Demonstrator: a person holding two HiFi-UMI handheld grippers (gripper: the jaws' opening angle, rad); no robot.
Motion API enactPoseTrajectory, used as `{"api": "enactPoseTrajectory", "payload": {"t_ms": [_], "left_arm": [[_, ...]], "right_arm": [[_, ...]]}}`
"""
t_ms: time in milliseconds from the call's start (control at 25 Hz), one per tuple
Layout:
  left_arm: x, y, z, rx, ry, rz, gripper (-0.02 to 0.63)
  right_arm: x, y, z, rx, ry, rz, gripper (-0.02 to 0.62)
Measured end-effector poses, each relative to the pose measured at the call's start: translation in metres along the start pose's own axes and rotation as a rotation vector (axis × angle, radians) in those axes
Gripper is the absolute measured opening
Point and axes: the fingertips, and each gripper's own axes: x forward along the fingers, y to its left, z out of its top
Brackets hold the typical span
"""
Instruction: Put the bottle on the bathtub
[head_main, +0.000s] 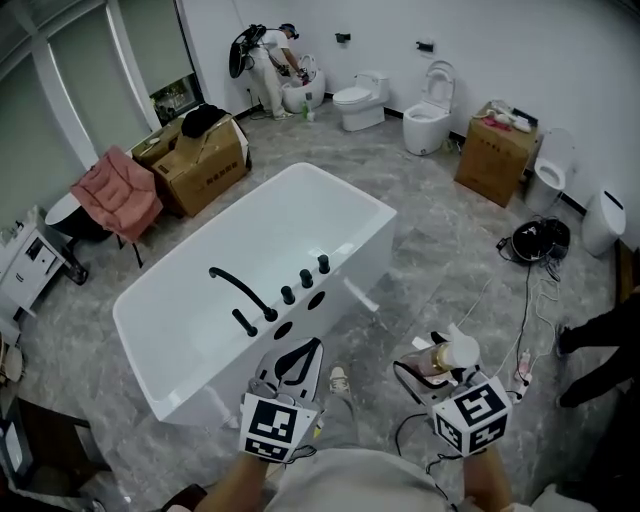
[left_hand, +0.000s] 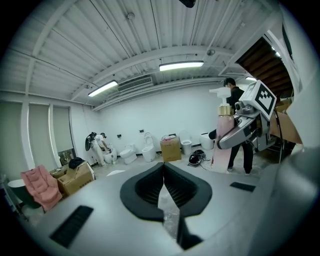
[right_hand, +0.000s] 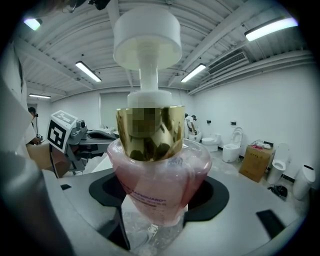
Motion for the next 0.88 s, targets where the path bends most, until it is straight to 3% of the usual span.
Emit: {"api": "enactPoseTrajectory", "payload": {"t_ms": [280,520,880], "left_arm": [[0.063,0.055,-0.017,-0.029,0.044,-0.024,0.020],[0.134,0.114,-0.027,-0.025,0.098,-0.065,0.020],[0.245,0.229,-0.043,-0.046,0.129,-0.047,0.020]], "right_arm": [[0.072,-0.042,0.014,-0.043,0.059,-0.020,0.348],[0.157,-0.086,0.049,-0.055,0.071,-0.018,0.348],[0.302,-0.159,0.088,-0.020,0.071,-0.074,0.348]]}}
